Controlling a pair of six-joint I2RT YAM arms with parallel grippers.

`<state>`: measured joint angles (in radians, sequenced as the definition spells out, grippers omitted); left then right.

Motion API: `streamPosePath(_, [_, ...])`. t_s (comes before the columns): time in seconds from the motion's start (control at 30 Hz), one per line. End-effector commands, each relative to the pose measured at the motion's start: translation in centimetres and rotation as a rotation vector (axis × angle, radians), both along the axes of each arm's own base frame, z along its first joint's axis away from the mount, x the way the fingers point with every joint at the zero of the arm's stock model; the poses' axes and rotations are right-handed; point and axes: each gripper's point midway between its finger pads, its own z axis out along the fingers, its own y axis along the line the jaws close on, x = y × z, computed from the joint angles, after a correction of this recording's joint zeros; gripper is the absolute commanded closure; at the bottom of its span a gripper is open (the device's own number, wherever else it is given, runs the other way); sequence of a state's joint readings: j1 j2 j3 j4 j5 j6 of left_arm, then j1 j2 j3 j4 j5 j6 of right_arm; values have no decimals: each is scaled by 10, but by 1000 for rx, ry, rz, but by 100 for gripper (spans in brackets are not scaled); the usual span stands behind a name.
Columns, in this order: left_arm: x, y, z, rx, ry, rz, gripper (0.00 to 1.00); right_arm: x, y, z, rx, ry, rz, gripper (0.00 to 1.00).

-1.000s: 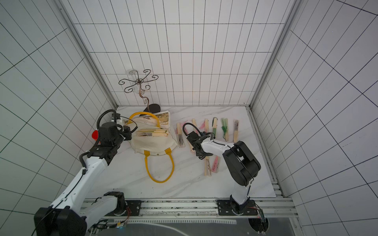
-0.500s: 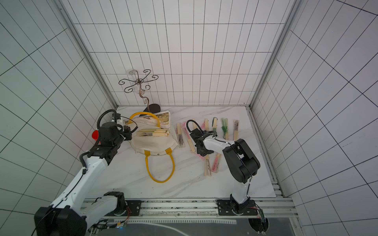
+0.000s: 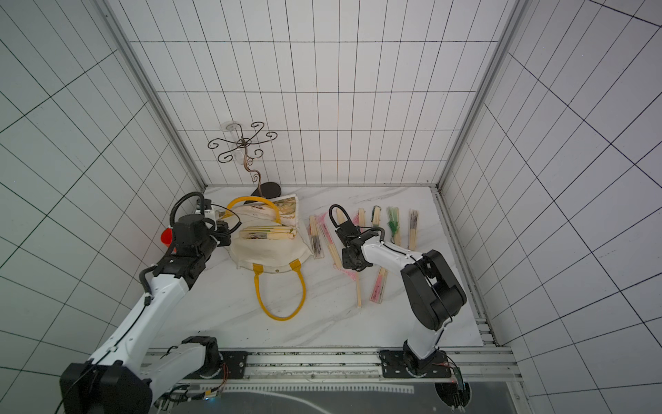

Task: Take out the folding fans from the tote bags
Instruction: Adjust the folding fan at the center of the board.

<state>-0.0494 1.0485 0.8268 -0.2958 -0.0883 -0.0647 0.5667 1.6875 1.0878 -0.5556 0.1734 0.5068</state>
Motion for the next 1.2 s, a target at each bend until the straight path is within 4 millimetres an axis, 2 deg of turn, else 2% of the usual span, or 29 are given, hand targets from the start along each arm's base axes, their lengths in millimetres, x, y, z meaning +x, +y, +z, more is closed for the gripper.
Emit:
streamPosePath(0.0, [8, 0, 31, -23, -91, 3, 100, 10, 12, 24, 146, -26, 11, 95])
streamPosePath(0.17, [8, 0, 31, -23, -92, 4, 100, 5, 5, 13, 276, 1, -5, 95])
streamPosePath(0.33, [8, 0, 31, -22, -92, 4, 100, 5, 3, 11, 441, -11, -18, 95])
streamPosePath(0.47, [8, 0, 30, -23, -89, 2, 100, 7, -1, 10, 508, -42, -31, 93])
streamPosePath(0.63, [8, -1, 30, -24, -88, -2, 100, 7, -7, -3, 583, -37, -58, 92])
streamPosePath(0.77, [8, 0, 31, -20, -91, 1, 100, 4, -8, -15, 601, -14, -68, 91])
streamPosePath(0.97, [7, 0, 31, -16, -91, 4, 100, 3, -24, -31, 545, -14, -106, 88])
streamPosePath(1.17, [7, 1, 31, -15, -89, 6, 100, -1, -30, -47, 555, 10, -125, 85])
